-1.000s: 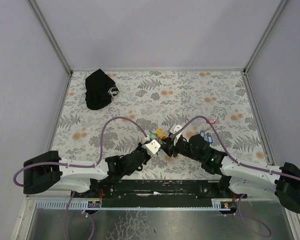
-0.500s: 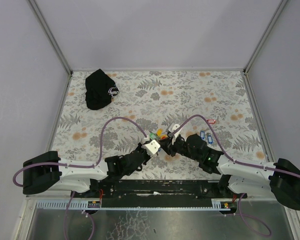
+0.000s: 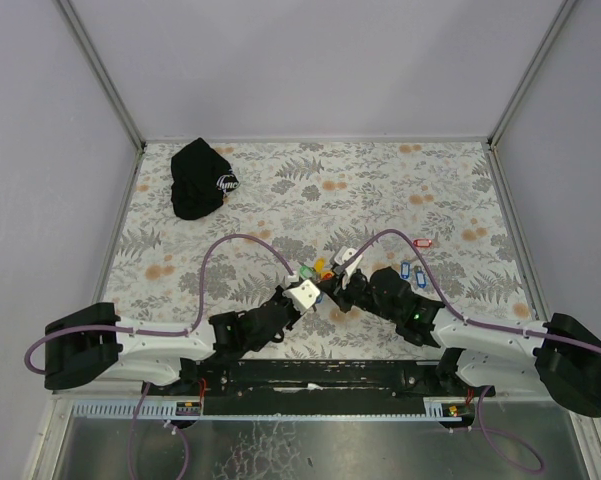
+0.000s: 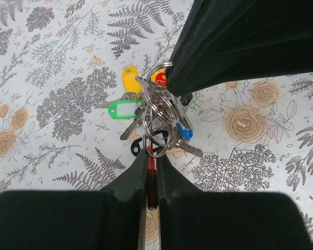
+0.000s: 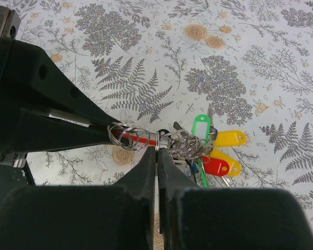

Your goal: Put the keys on the keyring

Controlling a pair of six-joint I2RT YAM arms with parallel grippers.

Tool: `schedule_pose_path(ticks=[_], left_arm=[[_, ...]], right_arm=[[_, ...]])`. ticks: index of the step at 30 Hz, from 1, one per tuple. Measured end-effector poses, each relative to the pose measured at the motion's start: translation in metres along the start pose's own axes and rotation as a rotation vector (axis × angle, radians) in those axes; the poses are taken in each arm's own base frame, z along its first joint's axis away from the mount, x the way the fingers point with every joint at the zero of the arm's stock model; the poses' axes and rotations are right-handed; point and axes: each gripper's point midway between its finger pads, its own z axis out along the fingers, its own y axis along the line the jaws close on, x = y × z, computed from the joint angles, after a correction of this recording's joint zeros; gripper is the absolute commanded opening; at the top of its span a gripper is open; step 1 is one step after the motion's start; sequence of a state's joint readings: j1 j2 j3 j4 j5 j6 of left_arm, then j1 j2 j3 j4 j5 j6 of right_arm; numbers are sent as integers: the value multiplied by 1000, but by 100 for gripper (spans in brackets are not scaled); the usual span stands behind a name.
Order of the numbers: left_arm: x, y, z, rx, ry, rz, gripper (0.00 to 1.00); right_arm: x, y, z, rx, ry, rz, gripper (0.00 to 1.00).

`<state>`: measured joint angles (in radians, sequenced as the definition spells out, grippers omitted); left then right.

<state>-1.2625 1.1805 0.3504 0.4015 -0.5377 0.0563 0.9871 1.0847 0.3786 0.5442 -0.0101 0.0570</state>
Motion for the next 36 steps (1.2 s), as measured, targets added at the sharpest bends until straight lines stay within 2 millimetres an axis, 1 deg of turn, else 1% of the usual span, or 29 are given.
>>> schedule_pose_path(ticks=[3,7,10,13,16,20,22,24,28,31,33,36], left_arm=[[0,0,-1,0,-2,-2,1],[0,-1,-3,11,-8,-21,13],[-3,-5,-6,39,-25,-61,19],[-5,-10,-12,74,-49,-117,27],[-2,-12,-19,100,-63,-169,36],[-2,-10,-31,123,-104,-237,42],[-6,-5,-37,126,-143,-270,44],[-16,2,-43,139,-199,-316,45],[-36,37,-47,96,-319,-430,46],[-46,62,-42,62,-368,-498,47],[-46,67,-37,72,-367,-525,48],[-42,62,-26,113,-328,-551,51]], right_arm=[[0,-1,0,0,1,-15,0],[-1,-1,0,-3,-2,-41,0],[-3,-3,-1,-2,-10,-66,0],[-8,-8,-1,6,-29,-93,0],[-11,-16,-3,15,-57,-114,0],[-15,-26,-5,13,-100,-142,0],[-16,-27,-6,2,-123,-155,0],[-16,-28,-7,-13,-145,-169,0],[-10,-26,-4,-52,-157,-195,0],[-7,-18,-1,-104,-171,-210,0],[-6,-13,2,-138,-181,-214,0],[-7,-7,5,-175,-197,-219,0]])
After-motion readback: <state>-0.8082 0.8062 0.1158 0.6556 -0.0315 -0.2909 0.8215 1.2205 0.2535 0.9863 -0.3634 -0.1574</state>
